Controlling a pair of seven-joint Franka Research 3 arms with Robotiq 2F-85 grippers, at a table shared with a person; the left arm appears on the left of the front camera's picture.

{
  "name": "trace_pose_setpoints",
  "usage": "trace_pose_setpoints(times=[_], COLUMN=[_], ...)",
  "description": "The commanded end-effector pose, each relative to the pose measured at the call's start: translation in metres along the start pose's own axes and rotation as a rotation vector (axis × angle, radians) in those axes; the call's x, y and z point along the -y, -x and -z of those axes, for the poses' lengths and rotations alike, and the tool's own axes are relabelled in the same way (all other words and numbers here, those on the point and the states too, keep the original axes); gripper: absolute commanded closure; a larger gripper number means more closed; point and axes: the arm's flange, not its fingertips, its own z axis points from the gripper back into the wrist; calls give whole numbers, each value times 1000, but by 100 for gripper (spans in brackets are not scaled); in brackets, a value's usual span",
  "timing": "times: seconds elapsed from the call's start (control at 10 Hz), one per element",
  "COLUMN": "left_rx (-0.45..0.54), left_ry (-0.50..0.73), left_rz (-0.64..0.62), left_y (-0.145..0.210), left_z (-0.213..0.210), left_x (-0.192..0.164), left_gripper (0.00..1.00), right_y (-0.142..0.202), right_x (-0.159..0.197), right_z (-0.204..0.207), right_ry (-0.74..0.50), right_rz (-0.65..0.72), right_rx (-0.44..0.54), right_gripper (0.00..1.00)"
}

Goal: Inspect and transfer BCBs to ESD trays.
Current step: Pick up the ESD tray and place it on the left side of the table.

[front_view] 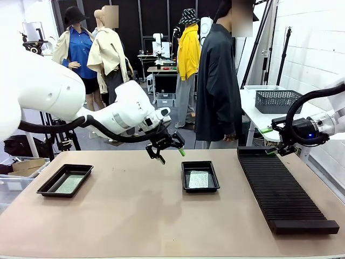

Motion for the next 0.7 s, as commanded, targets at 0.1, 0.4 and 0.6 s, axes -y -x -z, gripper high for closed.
trace_pose_setpoints(times=[0.1,0.4,0.6], left_rx=[-32,-44,-59], left_ry=[-111,-157,-178], left_rz=[-9,4,-1], left_y=[-14,-17,-19], left_z=[27,49,63], left_x=[22,35,36], left_gripper=[0,0,0], right_y=[1,1,1], right_x=[-2,-2,-2], right_z=[2,2,2], right_ry=[6,6,6], right_rz=[8,8,8], right_rx=[1,1,1], right_gripper=[0,0,0])
